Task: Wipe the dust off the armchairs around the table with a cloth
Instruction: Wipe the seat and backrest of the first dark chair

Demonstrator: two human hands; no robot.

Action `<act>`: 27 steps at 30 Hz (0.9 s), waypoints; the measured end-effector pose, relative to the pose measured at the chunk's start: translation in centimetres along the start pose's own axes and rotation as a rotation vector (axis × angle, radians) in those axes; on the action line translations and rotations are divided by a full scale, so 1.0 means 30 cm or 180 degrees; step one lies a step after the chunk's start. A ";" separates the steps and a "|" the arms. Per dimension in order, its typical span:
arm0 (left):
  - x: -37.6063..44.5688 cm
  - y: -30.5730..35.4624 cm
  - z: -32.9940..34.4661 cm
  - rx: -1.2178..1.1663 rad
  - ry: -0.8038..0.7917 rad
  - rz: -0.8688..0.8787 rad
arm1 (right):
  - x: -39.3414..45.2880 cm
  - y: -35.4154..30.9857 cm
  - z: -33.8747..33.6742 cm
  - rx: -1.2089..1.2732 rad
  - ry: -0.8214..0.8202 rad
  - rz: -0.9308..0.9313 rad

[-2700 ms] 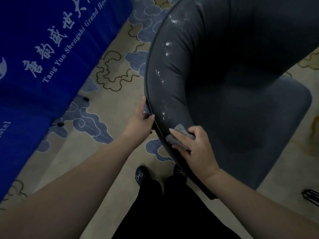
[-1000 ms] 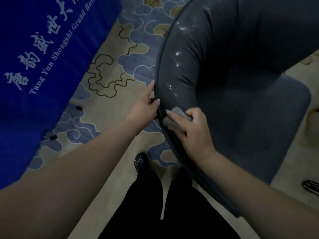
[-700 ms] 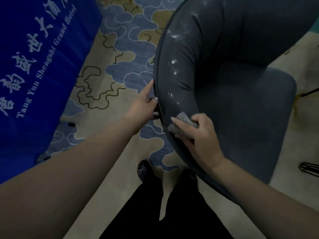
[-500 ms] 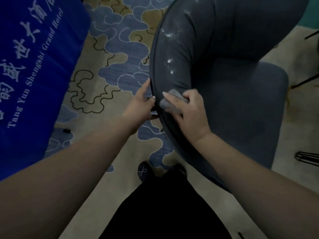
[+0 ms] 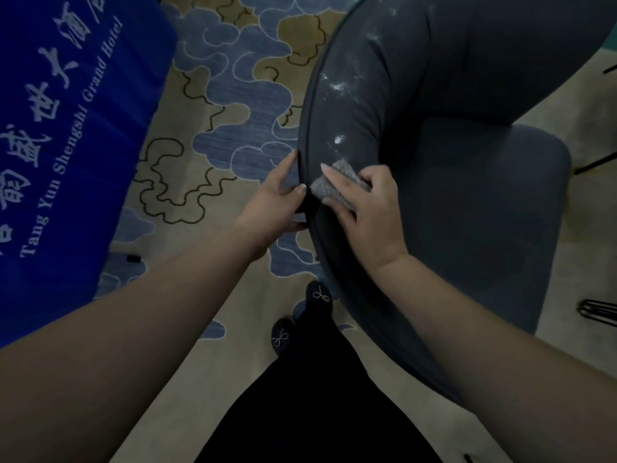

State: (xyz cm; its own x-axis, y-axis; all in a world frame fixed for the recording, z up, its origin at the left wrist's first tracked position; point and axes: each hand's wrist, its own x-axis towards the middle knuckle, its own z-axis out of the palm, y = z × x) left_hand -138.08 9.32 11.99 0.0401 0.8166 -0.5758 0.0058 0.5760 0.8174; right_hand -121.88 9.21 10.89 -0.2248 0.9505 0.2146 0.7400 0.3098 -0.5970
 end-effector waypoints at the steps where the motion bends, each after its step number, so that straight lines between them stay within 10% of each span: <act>1: 0.008 0.008 -0.005 0.0004 -0.0025 -0.0031 | -0.022 0.006 -0.006 -0.0004 0.0012 0.0008; 27: 0.092 0.109 0.003 0.0281 0.0160 -0.0137 | 0.199 0.071 0.036 0.0236 0.0132 0.0031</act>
State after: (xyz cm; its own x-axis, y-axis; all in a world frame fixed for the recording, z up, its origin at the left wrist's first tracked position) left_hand -137.86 13.46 13.07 -0.0123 0.7932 -0.6088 0.0945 0.6070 0.7890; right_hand -122.33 15.57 10.05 -0.1903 0.9521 0.2395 0.6926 0.3031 -0.6546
